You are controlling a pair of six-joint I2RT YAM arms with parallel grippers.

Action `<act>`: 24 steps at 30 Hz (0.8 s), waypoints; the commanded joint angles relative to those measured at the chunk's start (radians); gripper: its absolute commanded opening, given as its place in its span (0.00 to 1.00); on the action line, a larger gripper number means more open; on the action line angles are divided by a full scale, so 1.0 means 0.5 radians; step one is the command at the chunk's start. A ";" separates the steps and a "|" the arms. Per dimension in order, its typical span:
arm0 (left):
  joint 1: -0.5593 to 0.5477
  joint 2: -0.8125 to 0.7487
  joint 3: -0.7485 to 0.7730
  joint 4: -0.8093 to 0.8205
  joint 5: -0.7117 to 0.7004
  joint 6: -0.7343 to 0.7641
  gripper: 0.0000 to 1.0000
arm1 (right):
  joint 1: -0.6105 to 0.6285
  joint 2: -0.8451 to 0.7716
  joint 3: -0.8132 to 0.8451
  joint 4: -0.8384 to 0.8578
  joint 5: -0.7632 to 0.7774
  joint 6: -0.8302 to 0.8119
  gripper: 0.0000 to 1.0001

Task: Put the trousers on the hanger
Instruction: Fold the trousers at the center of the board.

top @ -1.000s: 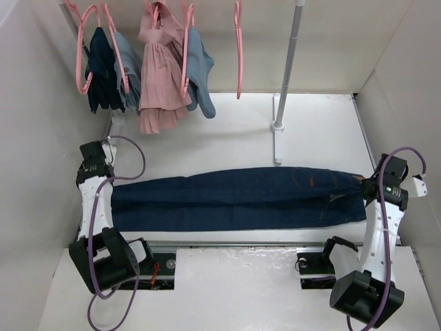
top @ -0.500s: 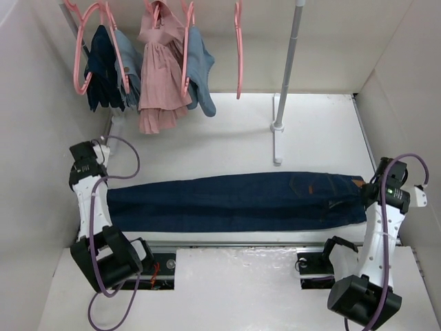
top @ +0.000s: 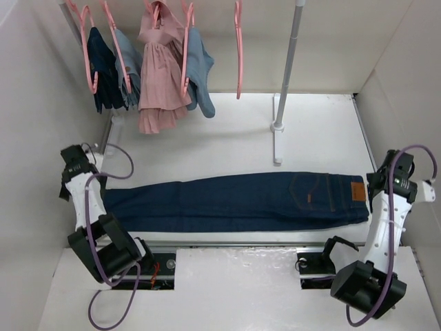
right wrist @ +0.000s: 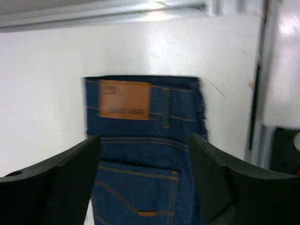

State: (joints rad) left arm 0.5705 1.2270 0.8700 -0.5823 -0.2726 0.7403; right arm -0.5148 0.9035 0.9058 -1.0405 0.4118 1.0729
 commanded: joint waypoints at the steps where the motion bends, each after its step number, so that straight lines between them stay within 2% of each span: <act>1: 0.003 0.006 0.379 -0.188 0.314 -0.011 0.69 | 0.148 0.061 0.253 0.289 0.007 -0.384 0.78; 2: -0.027 0.006 0.435 -0.249 0.494 -0.050 0.69 | 0.234 0.083 0.253 0.317 0.044 -0.427 0.76; 4: -0.097 0.028 0.469 -0.293 0.591 -0.130 0.68 | 0.553 0.199 0.278 0.335 0.152 -0.489 0.76; 6: -0.239 0.080 0.381 -0.223 0.570 -0.250 0.68 | 0.804 0.303 0.259 0.296 0.186 -0.489 0.76; 7: -0.285 0.098 0.219 -0.161 0.518 -0.278 0.67 | 0.836 0.358 0.195 0.295 0.158 -0.489 0.74; 9: -0.383 0.135 0.019 -0.048 0.344 -0.327 0.65 | 0.836 0.472 0.100 0.332 0.039 -0.449 0.72; 13: -0.383 0.154 -0.438 0.188 0.107 -0.309 0.61 | 0.836 0.491 -0.200 0.504 -0.264 -0.366 0.70; 15: -0.359 0.199 -0.558 0.299 0.015 -0.287 0.60 | 0.836 0.512 -0.268 0.669 -0.351 -0.366 0.70; 17: -0.383 0.242 -0.647 0.485 -0.083 -0.259 0.59 | 0.815 0.625 -0.268 0.722 -0.415 -0.406 0.70; 18: -0.408 0.270 -0.708 0.553 -0.120 -0.259 0.59 | 0.797 0.793 -0.244 0.749 -0.434 -0.461 0.70; 22: -0.478 0.338 -0.709 0.790 -0.191 -0.278 0.59 | 0.778 1.238 -0.033 0.749 -0.486 -0.581 0.73; 24: -0.530 0.356 -0.660 0.833 -0.191 -0.305 0.59 | 0.778 1.355 0.090 0.792 -0.468 -0.618 0.73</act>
State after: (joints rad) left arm 0.3176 1.3342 0.5896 -0.3336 -0.3889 0.6235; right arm -0.1123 1.5272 0.8604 -0.7334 0.1833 0.8150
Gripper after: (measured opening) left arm 0.585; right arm 0.729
